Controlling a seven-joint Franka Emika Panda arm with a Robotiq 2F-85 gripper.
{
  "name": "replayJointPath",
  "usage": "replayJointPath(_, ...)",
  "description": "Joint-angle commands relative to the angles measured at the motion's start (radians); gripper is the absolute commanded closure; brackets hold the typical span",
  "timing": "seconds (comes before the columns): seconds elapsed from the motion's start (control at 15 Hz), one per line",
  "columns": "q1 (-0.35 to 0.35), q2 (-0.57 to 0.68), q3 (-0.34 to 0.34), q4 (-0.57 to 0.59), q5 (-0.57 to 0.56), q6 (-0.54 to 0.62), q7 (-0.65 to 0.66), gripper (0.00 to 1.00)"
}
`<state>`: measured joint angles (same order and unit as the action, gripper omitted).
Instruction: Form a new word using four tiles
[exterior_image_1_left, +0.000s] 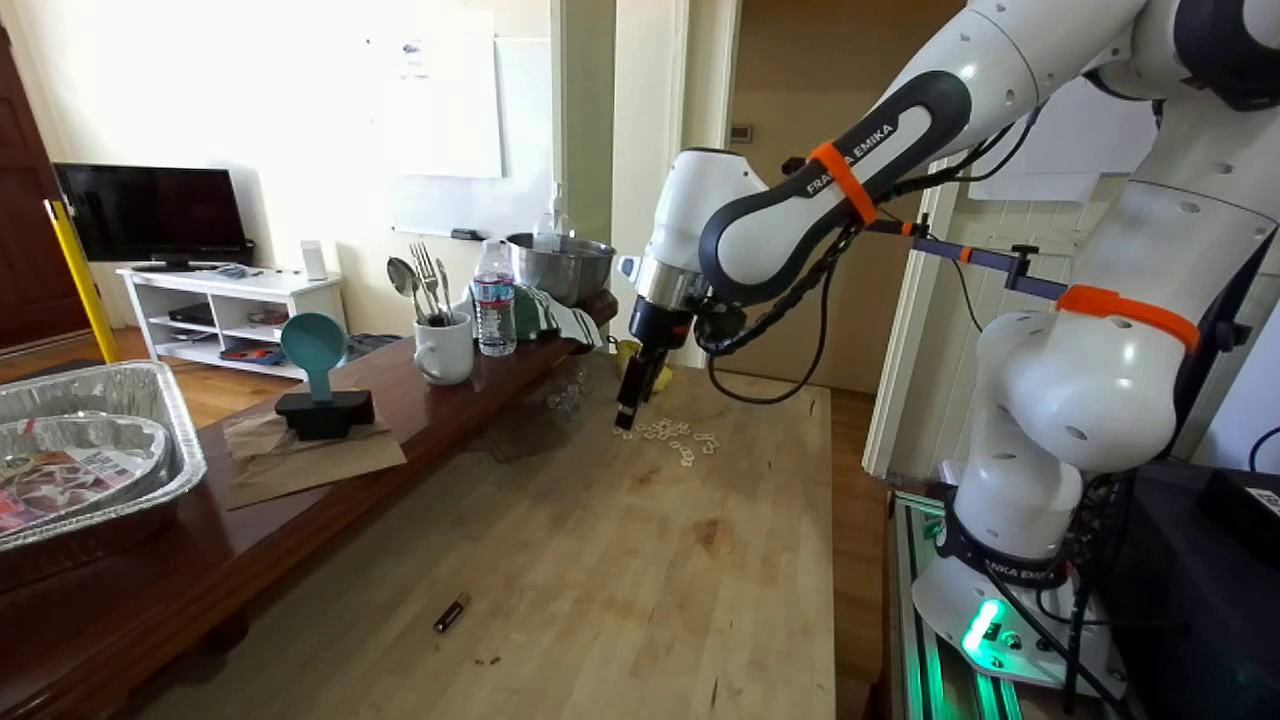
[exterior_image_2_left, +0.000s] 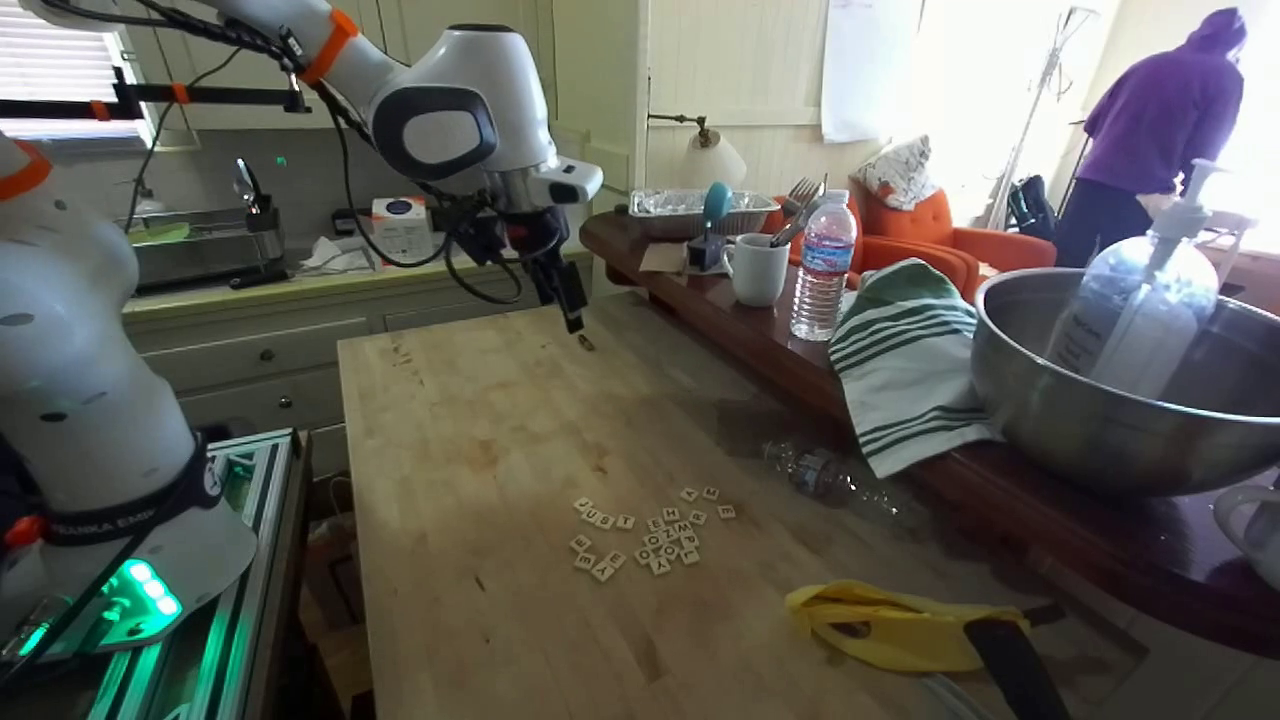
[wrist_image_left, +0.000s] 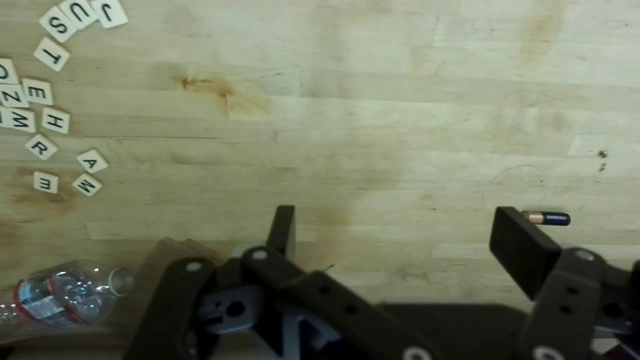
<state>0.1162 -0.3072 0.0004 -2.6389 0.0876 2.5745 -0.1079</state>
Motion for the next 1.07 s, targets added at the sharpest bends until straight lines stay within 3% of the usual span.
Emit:
replayJointPath(0.0, -0.002, -0.053, -0.116, -0.068, 0.07, 0.018, -0.224, 0.0)
replayJointPath(0.2, 0.069, -0.047, -0.261, -0.082, 0.154, -0.01, -0.467, 0.0)
replayJointPath(0.4, 0.049, -0.022, -0.311, -0.08, 0.194, -0.08, -0.652, 0.0)
replayJointPath(0.6, -0.004, -0.001, -0.319, -0.078, 0.163, -0.135, -0.742, 0.0)
replayJointPath(0.67, -0.035, 0.018, -0.295, -0.074, 0.139, -0.109, -0.696, 0.0)
replayJointPath(0.93, -0.047, 0.006, -0.28, -0.079, 0.161, -0.107, -0.693, 0.0)
replayJointPath(1.0, -0.046, -0.012, -0.244, -0.09, 0.114, -0.104, -0.672, 0.0)
